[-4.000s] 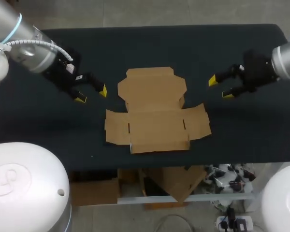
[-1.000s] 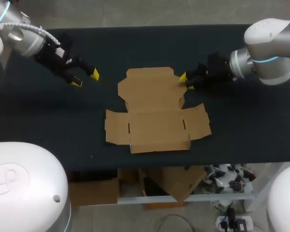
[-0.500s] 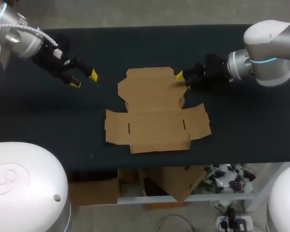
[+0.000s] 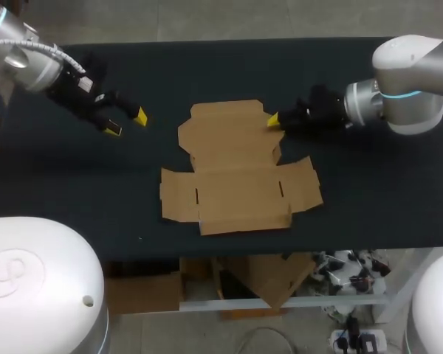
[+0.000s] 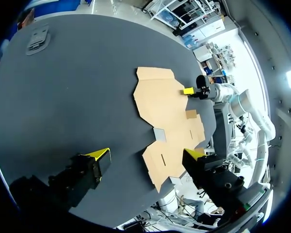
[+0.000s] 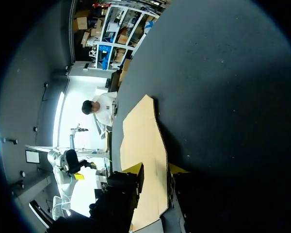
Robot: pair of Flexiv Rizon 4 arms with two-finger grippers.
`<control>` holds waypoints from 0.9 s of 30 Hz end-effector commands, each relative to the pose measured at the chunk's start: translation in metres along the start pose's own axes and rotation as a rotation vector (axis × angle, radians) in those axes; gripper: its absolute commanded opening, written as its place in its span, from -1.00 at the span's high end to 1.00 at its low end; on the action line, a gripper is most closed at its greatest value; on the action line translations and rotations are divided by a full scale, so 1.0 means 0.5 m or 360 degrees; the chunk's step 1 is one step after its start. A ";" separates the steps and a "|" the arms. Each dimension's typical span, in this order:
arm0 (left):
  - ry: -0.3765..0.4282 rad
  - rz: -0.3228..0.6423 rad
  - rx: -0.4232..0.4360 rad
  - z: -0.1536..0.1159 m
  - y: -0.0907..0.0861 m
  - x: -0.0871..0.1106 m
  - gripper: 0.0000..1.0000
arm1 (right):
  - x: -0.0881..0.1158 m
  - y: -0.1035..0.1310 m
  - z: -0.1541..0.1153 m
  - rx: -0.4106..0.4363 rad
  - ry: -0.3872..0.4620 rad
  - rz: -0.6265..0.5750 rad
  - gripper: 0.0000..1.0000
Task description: Assemble the packaging by folding the flat box into shape, placing the metal phone stand inside, and closing the box properly
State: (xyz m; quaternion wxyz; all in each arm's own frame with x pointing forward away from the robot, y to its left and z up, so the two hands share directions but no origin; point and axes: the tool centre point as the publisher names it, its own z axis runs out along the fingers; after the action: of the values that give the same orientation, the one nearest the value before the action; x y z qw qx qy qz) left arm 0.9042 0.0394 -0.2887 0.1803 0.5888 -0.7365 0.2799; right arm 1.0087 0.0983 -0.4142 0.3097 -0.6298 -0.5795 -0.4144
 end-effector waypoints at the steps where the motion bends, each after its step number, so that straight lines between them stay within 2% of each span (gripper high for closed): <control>1: 0.0001 0.0000 -0.0002 -0.001 0.002 0.000 -1.00 | -0.005 0.004 0.006 0.0000 0.0044 -0.0021 0.48; 3: 0.0006 0.0003 -0.0008 -0.001 0.003 0.000 -1.00 | -0.003 0.002 0.004 -0.0013 0.0060 -0.0038 0.59; 5: 0.0016 0.0008 -0.0018 -0.001 0.003 -0.001 -1.00 | 0.000 0.000 0.001 -0.0029 0.0078 -0.0058 0.87; 7: 0.0032 0.0017 -0.0036 0.001 0.003 -0.001 -1.00 | 0.004 -0.003 -0.002 -0.0046 0.0091 -0.0088 1.00; 21: 0.0107 0.0081 -0.0046 0.008 -0.003 0.007 -1.00 | 0.049 -0.011 -0.040 -0.0162 0.0206 -0.0293 1.00; 27: 0.0184 0.0120 0.0059 0.009 -0.011 -0.004 -1.00 | 0.071 -0.009 -0.064 -0.0194 0.0281 -0.0385 1.00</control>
State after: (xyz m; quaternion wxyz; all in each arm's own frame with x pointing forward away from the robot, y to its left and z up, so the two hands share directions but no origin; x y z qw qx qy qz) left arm 0.9125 0.0322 -0.2857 0.2006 0.5486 -0.7474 0.3165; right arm 1.0019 0.0945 -0.3709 0.2659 -0.5404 -0.5993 -0.5273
